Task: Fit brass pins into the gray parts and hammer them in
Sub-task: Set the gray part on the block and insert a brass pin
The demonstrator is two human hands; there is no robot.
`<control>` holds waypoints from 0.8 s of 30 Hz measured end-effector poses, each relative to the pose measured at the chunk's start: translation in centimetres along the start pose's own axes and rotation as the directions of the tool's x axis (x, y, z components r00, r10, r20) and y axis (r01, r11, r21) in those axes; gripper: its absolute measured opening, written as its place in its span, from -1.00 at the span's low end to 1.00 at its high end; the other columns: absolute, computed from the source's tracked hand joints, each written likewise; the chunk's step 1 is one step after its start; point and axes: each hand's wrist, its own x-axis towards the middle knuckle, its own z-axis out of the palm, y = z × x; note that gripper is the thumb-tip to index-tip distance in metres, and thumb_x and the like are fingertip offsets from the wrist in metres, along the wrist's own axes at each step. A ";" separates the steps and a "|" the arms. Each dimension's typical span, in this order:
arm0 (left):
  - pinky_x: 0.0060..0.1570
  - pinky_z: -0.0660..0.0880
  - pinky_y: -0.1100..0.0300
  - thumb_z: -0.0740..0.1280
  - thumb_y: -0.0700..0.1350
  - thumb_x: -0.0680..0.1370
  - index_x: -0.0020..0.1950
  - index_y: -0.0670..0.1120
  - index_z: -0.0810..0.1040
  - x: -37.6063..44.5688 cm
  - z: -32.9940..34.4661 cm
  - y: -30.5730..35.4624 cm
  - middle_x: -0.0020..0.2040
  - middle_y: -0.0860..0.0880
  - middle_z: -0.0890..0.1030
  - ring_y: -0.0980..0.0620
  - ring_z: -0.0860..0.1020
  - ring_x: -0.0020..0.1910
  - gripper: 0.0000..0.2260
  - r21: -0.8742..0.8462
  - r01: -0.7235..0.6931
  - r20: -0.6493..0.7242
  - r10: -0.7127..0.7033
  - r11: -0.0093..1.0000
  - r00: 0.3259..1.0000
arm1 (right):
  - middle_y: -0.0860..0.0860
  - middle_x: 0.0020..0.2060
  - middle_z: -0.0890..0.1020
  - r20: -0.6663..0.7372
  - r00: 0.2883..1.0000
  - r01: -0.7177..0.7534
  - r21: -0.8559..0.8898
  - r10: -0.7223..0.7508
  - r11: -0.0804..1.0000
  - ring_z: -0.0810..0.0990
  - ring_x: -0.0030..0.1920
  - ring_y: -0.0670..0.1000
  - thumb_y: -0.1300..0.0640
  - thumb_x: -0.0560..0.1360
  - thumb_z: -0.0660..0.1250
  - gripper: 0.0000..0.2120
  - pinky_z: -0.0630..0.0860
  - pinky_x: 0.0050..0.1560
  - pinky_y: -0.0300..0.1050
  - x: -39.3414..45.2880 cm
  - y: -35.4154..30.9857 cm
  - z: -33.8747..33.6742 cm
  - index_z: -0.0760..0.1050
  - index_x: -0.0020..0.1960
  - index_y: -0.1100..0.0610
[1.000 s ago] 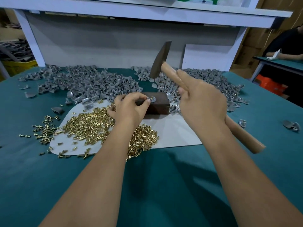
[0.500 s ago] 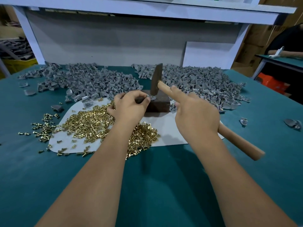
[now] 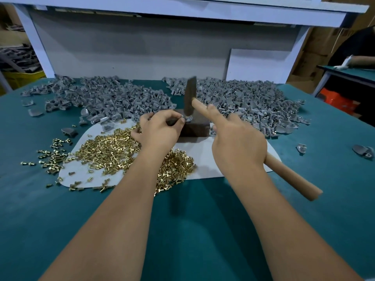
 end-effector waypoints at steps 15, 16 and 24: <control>0.13 -0.09 0.11 0.45 0.22 0.44 -0.36 0.49 0.49 -0.5 -0.3 0.8 0.36 0.08 0.36 -0.10 0.17 0.43 -0.76 -0.018 0.079 0.020 -0.079 0.997 0.997 | 0.06 -0.13 0.57 0.001 0.999 0.050 0.010 -0.050 0.999 0.48 -0.28 0.11 0.16 0.53 0.28 -0.44 0.21 -0.35 -0.10 -0.1 -0.1 0.0 0.23 0.47 -0.14; 0.14 -0.09 0.12 0.45 0.22 0.44 -0.37 0.50 0.48 -0.6 -0.4 0.9 0.38 0.07 0.32 -0.11 0.17 0.42 -0.75 -0.018 0.106 0.022 -0.106 0.994 0.994 | 0.05 -0.10 0.57 0.031 0.999 0.037 0.007 -0.037 0.999 0.49 -0.25 0.11 0.15 0.55 0.24 -0.44 0.23 -0.33 -0.09 -0.1 -0.1 0.1 0.18 0.48 -0.16; 0.20 -0.12 0.04 0.43 0.21 0.46 -0.34 0.42 0.52 -0.5 -0.3 0.5 0.18 0.22 0.43 -0.02 0.14 0.44 -0.80 -0.002 0.020 0.025 -0.020 1.000 0.999 | 0.10 -0.17 0.56 -0.057 0.997 0.052 0.040 -0.050 0.998 0.43 -0.33 0.11 0.22 0.51 0.30 -0.43 0.24 -0.35 -0.09 -0.3 -0.1 -0.1 0.27 0.47 -0.08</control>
